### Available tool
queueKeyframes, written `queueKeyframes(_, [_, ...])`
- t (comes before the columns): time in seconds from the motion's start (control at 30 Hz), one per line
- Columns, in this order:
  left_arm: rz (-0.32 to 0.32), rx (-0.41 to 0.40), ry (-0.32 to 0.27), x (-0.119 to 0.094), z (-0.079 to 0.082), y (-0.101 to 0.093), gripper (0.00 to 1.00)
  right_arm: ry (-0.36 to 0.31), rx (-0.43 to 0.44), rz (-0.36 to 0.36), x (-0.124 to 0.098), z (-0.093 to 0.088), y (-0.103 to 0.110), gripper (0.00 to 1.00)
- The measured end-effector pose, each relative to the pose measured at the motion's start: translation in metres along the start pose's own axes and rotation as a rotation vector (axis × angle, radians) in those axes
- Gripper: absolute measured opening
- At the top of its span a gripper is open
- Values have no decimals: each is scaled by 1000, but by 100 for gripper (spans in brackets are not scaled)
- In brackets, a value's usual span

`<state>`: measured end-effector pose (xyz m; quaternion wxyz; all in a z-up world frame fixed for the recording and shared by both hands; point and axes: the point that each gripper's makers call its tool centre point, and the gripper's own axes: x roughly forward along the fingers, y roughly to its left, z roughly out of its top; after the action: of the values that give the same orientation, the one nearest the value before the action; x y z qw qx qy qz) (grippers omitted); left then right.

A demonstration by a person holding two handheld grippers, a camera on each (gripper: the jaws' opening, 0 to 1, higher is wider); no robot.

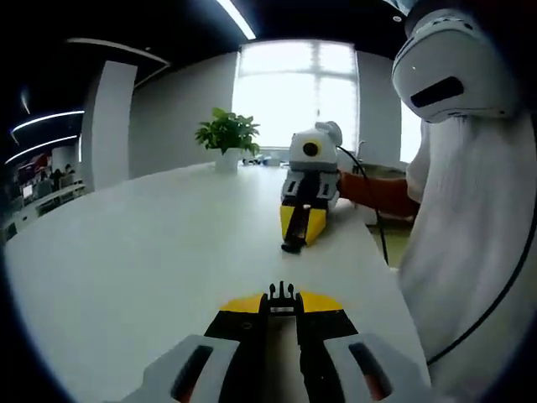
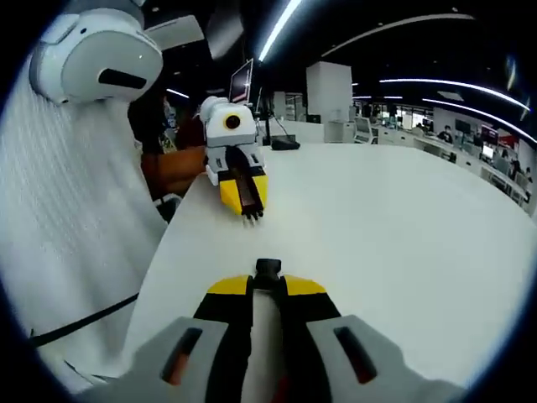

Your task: Snap the two parts of the plastic buckle together until the buckle closes and remains connected.

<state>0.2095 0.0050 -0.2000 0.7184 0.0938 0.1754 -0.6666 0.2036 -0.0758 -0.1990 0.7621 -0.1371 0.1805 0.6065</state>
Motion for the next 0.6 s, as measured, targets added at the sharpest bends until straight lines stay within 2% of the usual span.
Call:
queueKeyframes(0.17, [-35,-1,35,3,-5,-5,13,-1,-16,40,2,1,6,13])
queueKeyframes(0.33, [-47,2,35,2,-5,-7,13,7,-39,71,5,1,12,13])
queueKeyframes(0.6, [-31,8,32,2,-4,-4,13,8,-75,52,6,-1,12,17])
